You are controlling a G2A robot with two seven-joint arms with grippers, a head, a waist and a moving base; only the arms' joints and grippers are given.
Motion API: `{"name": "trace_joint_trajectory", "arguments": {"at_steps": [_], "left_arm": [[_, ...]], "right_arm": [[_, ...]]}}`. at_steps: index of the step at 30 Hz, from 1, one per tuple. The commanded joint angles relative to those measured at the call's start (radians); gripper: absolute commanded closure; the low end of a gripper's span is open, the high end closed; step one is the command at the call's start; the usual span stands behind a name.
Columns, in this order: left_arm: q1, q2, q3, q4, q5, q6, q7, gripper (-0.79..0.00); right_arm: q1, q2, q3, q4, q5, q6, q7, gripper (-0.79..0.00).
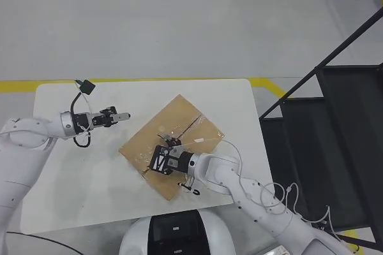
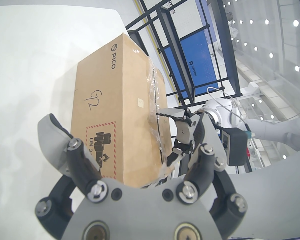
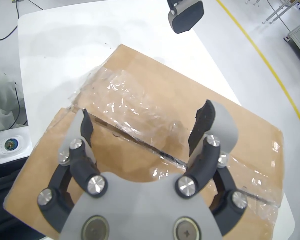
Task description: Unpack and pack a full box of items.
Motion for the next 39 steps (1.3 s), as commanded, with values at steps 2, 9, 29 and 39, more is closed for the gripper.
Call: {"name": "trace_joint_trajectory", "arguments": {"at_steps": [2,9,29,39], "left_arm": [[0.005,0.001,-0.008,-0.002,0.002,0.005,-0.002,-0.785],[0.017,0.0,-0.021,-0.009,0.004,0.011,-0.009,-0.785],[0.064,0.014,-0.087,-0.06,-0.056,0.01,-0.108,-0.785],[0.06,0.014,-0.043,-0.07,-0.262,0.127,-0.366,-0.785]], "right_arm": [[0.008,-0.005,-0.004,0.008,0.011,0.017,0.015,0.0],[0.011,-0.01,-0.005,0.019,0.03,0.005,0.024,0.0],[0.087,-0.029,0.101,0.116,0.343,0.065,-0.003,0.0],[0.134,-0.042,0.085,0.156,0.362,0.048,0.006,0.0]]}}
